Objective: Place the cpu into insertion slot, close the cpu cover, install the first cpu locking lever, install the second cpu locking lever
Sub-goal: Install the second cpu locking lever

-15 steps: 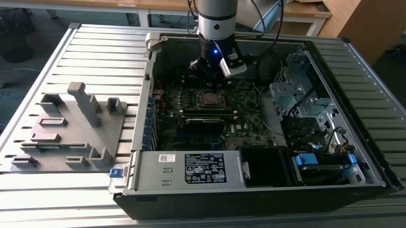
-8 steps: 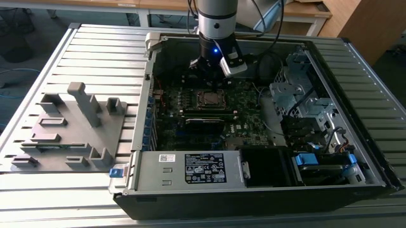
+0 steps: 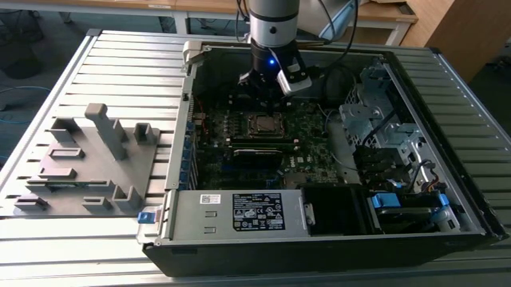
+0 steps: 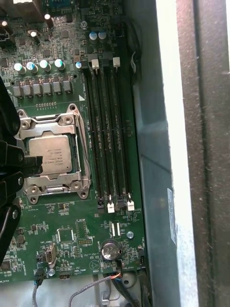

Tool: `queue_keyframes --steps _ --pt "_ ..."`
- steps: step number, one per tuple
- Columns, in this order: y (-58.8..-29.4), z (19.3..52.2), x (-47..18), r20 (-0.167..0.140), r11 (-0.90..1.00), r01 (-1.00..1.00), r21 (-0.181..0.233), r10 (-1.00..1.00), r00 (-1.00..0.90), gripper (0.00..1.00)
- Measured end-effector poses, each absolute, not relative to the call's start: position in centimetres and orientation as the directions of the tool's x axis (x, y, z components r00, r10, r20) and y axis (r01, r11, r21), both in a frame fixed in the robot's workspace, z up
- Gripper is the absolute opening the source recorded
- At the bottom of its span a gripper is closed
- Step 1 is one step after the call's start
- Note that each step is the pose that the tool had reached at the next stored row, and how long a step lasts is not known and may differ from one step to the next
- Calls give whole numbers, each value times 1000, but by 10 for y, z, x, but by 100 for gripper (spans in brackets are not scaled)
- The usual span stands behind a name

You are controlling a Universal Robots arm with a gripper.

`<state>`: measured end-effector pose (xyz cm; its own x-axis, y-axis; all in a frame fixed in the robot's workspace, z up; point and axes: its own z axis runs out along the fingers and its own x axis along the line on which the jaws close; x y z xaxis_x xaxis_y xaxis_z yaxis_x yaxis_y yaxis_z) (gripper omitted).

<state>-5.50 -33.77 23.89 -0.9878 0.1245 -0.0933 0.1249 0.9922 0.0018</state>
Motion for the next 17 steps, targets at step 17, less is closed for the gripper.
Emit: queue_keyframes --steps 17 --pt "-338 243 -55 -93 992 125 1 124 -988 10"
